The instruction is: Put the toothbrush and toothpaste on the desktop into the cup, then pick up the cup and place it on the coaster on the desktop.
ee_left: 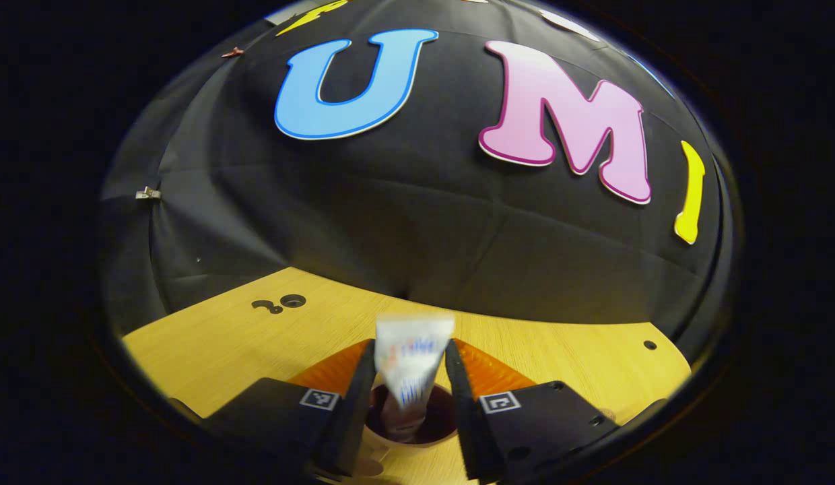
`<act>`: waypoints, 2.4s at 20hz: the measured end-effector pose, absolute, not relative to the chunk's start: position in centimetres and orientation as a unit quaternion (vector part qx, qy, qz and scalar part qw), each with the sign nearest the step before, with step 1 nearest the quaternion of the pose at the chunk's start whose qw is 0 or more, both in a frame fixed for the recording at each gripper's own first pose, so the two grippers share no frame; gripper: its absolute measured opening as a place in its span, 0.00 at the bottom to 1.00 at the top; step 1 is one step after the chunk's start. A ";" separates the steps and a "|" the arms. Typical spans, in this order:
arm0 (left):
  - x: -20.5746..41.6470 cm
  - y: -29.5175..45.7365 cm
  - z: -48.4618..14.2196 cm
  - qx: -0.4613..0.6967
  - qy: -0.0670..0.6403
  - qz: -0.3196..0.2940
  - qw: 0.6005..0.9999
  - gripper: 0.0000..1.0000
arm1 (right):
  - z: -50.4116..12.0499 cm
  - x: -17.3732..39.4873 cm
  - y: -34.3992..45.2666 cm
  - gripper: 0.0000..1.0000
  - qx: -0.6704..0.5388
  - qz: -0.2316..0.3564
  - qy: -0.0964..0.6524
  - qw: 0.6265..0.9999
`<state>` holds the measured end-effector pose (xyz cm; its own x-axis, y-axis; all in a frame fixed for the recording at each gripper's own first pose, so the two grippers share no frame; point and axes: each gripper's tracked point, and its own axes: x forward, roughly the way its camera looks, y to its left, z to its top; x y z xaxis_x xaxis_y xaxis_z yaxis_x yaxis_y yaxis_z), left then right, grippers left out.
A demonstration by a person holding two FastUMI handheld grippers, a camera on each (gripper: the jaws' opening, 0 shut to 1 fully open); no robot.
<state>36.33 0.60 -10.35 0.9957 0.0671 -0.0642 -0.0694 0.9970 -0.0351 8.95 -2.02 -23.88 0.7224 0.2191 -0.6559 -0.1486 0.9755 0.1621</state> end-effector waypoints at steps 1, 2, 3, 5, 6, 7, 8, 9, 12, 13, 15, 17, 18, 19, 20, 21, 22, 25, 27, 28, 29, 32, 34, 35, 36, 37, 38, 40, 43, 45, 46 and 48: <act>35.6 0.6 -9.9 -0.016 0.027 0.028 0.999 0.79 | -23.0 9.6 -1.5 0.05 0.048 0.105 0.349 0.930; 34.4 0.6 -9.6 -0.015 0.026 0.024 0.999 0.80 | -22.1 10.4 -0.8 0.05 0.047 0.113 0.338 0.933; 33.4 1.0 -9.4 -0.012 0.026 0.026 0.999 0.92 | -21.2 11.2 -0.3 0.05 0.044 0.120 0.325 0.937; 30.5 1.9 -8.9 -0.002 0.026 0.033 0.999 1.00 | -18.8 13.3 1.3 0.05 0.041 0.137 0.295 0.945; 29.1 2.3 -9.0 -0.003 0.028 0.035 0.999 0.99 | -17.7 14.2 2.1 0.05 0.041 0.145 0.278 0.949; 27.5 2.6 -9.0 -0.012 0.033 0.035 0.999 1.00 | -16.6 15.6 3.1 0.05 0.040 0.152 0.264 0.952; 26.1 3.0 -9.3 -0.021 0.037 0.035 0.998 1.00 | -15.6 17.0 4.1 0.05 0.042 0.159 0.250 0.954; 24.7 3.6 -9.5 -0.026 0.041 0.040 0.998 1.00 | -14.6 18.2 5.4 0.05 0.047 0.167 0.236 0.956; 20.9 5.5 -10.5 -0.026 0.056 0.056 0.997 1.00 | -11.8 21.9 9.1 0.05 0.056 0.188 0.194 0.961; 19.8 5.9 -11.0 -0.027 0.061 0.058 0.996 0.99 | -11.1 22.9 10.3 0.05 0.056 0.194 0.180 0.963; 17.8 6.8 -12.0 -0.027 0.075 0.065 0.995 0.99 | -9.5 25.1 12.8 0.05 0.060 0.204 0.152 0.965; 16.2 7.6 -12.6 -0.025 0.081 0.073 0.994 0.99 | -8.2 26.8 15.1 0.05 0.061 0.214 0.125 0.967; 15.6 7.9 -12.8 -0.017 0.079 0.075 0.994 0.99 | -7.6 27.5 16.1 0.05 0.060 0.216 0.114 0.968; 15.0 8.3 -13.1 -0.005 0.080 0.078 0.994 1.00 | -7.1 27.9 17.1 0.05 0.063 0.222 0.103 0.968; 14.2 8.6 -13.7 0.002 0.085 0.079 0.993 0.99 | -6.6 28.5 17.9 0.05 0.062 0.226 0.092 0.968; 13.5 8.8 -14.2 -0.001 0.091 0.077 0.993 0.99 | -6.5 29.1 18.5 0.05 0.061 0.229 0.084 0.968; 12.9 8.9 -14.5 -0.007 0.096 0.074 0.993 0.99 | -6.4 29.6 19.1 0.05 0.060 0.231 0.077 0.968; 11.2 9.8 -15.1 0.017 0.103 0.081 0.991 1.00 | -7.4 30.9 20.6 0.05 0.076 0.235 0.081 0.966; 10.3 10.0 -15.5 0.016 0.107 0.082 0.991 1.00 | -8.6 31.7 21.4 0.05 0.085 0.237 0.086 0.964; 9.9 9.9 -15.7 0.007 0.110 0.081 0.991 1.00 | -9.1 32.0 21.6 0.05 0.084 0.235 0.082 0.965; 9.7 9.8 -15.9 0.002 0.113 0.080 0.990 1.00 | -9.5 32.6 21.8 0.05 0.079 0.232 0.077 0.966; 9.6 9.6 -16.0 0.015 0.117 0.074 0.990 0.99 | -10.7 34.9 21.9 0.05 0.082 0.219 0.072 0.970; 9.8 9.2 -15.8 0.015 0.116 0.064 0.991 1.00 | -11.6 35.6 21.7 0.05 0.093 0.212 0.069 0.970; 9.9 9.1 -15.6 0.015 0.114 0.061 0.991 1.00 | -12.1 35.9 21.7 0.05 0.099 0.210 0.067 0.970; 10.0 9.1 -15.6 0.015 0.112 0.061 0.992 0.99 | -12.5 36.0 21.9 0.05 0.103 0.209 0.065 0.970; 10.2 9.1 -15.6 0.014 0.113 0.062 0.992 0.99 | -13.3 36.0 22.1 0.05 0.100 0.209 0.066 0.971; 10.3 9.1 -15.9 0.011 0.115 0.063 0.991 0.99 | -14.2 35.8 22.3 0.05 0.096 0.210 0.070 0.970; 10.6 9.0 -16.1 0.007 0.116 0.065 0.991 0.99 | -15.5 35.0 22.8 0.06 0.088 0.219 0.076 0.969; 11.1 8.6 -16.3 0.012 0.119 0.062 0.991 0.99 | -17.7 33.7 22.8 0.11 0.074 0.225 0.097 0.967; 11.4 8.2 -16.1 0.015 0.120 0.057 0.991 0.99 | -17.9 33.0 21.5 0.46 0.079 0.218 0.105 0.967; 11.6 7.8 -16.1 0.017 0.120 0.052 0.991 0.99 | -17.9 33.1 20.5 0.58 0.082 0.208 0.103 0.969; 12.2 7.1 -16.0 0.029 0.120 0.036 0.992 0.99 | -17.1 32.8 18.0 0.89 0.086 0.190 0.103 0.973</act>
<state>12.22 7.14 -16.00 0.9686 0.0788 -0.2358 -0.0651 0.9957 0.0653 32.78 17.99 -17.12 0.9065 0.3876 -0.1675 -0.3523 0.9129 0.2062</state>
